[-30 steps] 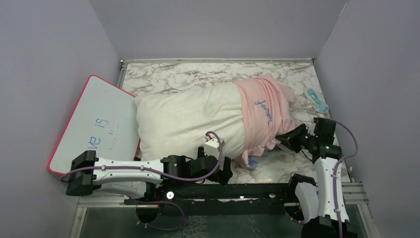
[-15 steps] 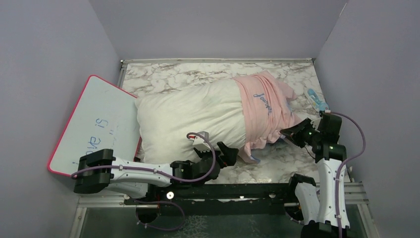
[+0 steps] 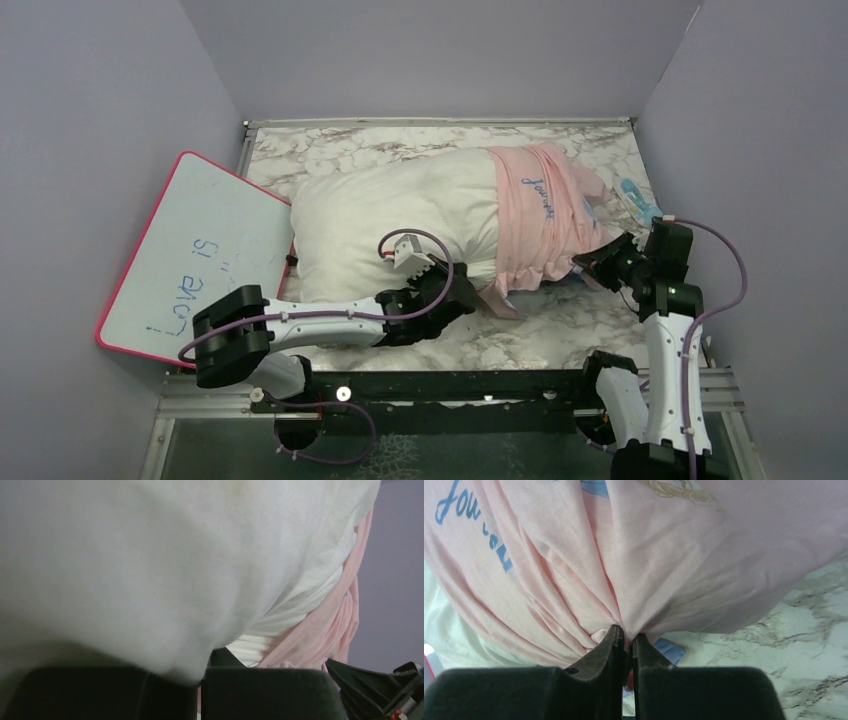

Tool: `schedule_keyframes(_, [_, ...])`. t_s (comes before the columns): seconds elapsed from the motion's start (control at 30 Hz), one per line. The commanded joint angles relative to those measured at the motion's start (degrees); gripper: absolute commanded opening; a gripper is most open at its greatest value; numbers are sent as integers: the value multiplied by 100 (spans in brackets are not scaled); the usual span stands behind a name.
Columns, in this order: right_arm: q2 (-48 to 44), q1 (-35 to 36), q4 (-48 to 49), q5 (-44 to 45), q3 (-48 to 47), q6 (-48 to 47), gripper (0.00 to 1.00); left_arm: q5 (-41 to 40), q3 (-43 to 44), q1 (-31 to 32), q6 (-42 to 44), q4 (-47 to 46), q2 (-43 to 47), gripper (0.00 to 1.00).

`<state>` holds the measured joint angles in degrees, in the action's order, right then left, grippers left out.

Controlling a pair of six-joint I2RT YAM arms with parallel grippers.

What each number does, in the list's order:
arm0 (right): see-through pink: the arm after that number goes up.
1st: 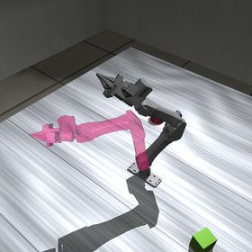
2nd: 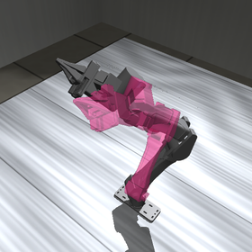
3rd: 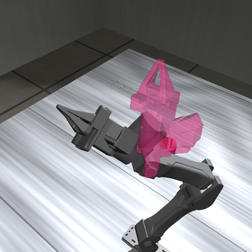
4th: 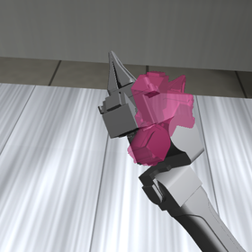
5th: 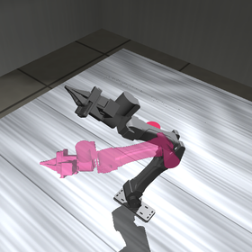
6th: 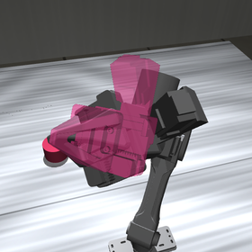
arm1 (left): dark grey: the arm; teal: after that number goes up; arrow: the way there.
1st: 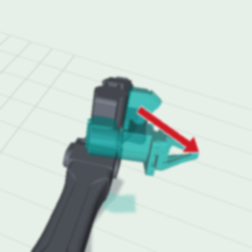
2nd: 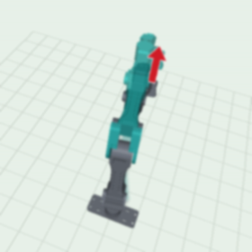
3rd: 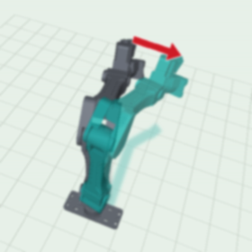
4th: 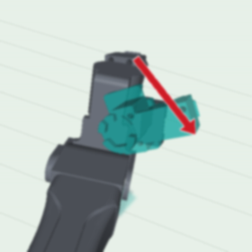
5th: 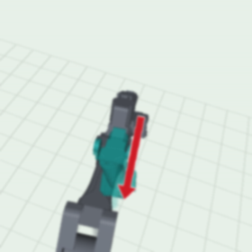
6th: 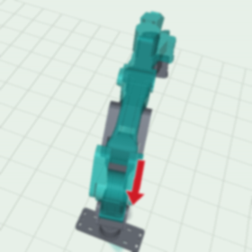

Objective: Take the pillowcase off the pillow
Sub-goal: Remove the pillow from the pillowcase.

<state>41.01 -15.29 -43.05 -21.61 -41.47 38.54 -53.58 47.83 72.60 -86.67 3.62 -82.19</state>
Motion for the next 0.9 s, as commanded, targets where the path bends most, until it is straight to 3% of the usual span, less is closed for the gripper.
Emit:
schedule_keyframes(0.0, [406, -76, 385, 1875, -486, -36, 7, -106, -407, -197, 413, 408, 285, 0])
schedule_keyframes(0.13, [1142, -85, 284, 3136, -1127, -69, 7, -388, -370, -232, 478, 1063, 568, 0])
schedule_keyframes(0.2, [1426, -76, 230, 3205, -1507, -294, 8, -489, -365, -281, 510, 1273, 723, 0])
schedule_keyframes(0.3, [1666, -81, 152, 2457, -1795, -652, 13, -478, -405, -361, 670, 1261, 893, 0])
schedule_keyframes(0.43, [1592, -81, 257, 253, -1509, -1234, 28, -290, -531, -360, 1219, 542, 997, 0])
schedule_keyframes(0.6, [1065, -75, 132, -903, -1066, -1491, 58, 183, -523, -361, 1587, 15, 929, 0])
schedule_keyframes(0.87, [-95, -80, -905, -1621, -708, -1415, 62, 500, -610, -360, 1644, -335, 934, 0])
